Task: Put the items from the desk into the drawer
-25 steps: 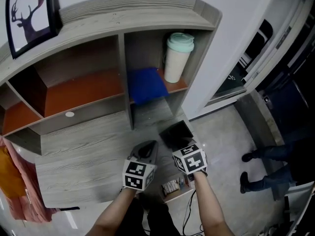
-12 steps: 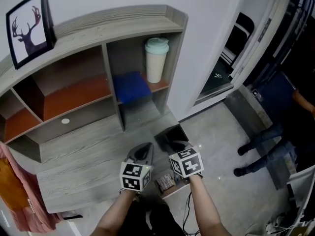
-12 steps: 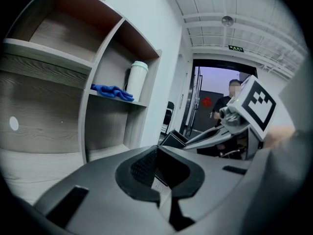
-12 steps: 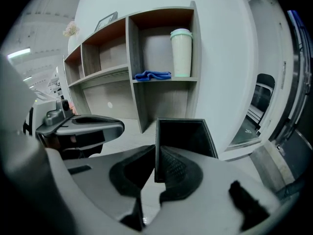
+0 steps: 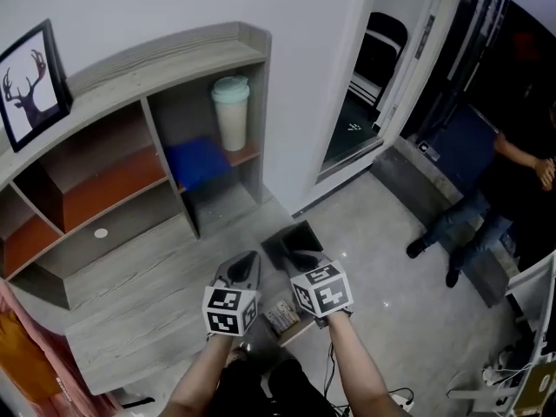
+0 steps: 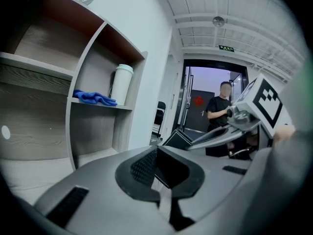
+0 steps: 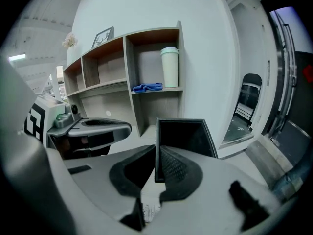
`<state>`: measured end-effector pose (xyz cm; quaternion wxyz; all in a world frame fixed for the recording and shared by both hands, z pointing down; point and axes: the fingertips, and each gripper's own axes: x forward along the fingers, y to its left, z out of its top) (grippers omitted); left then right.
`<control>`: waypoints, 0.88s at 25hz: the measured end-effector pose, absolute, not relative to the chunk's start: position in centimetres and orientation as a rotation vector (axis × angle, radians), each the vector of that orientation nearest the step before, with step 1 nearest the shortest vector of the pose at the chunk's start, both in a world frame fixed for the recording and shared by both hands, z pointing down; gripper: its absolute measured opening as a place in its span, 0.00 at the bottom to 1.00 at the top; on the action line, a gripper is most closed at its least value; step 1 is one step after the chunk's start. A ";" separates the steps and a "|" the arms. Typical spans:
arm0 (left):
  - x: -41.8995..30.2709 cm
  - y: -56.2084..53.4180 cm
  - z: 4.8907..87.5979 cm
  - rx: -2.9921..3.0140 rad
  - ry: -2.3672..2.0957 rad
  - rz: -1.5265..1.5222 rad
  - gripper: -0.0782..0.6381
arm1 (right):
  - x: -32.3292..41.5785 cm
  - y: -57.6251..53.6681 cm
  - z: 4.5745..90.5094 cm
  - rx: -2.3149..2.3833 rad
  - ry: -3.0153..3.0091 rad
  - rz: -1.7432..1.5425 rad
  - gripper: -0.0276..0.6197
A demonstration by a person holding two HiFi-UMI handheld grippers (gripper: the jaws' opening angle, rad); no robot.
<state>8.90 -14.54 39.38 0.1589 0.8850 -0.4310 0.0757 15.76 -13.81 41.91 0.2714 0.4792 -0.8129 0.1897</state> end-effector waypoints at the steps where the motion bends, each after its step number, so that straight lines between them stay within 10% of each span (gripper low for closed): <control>1: 9.3 -14.3 39.4 2.536 -1.220 0.219 0.12 | 16.0 -13.5 41.7 1.298 -2.187 0.513 0.10; 22: 18.6 -8.0 44.0 2.577 -0.955 0.344 0.12 | 24.9 -5.8 46.6 1.432 -2.038 0.682 0.10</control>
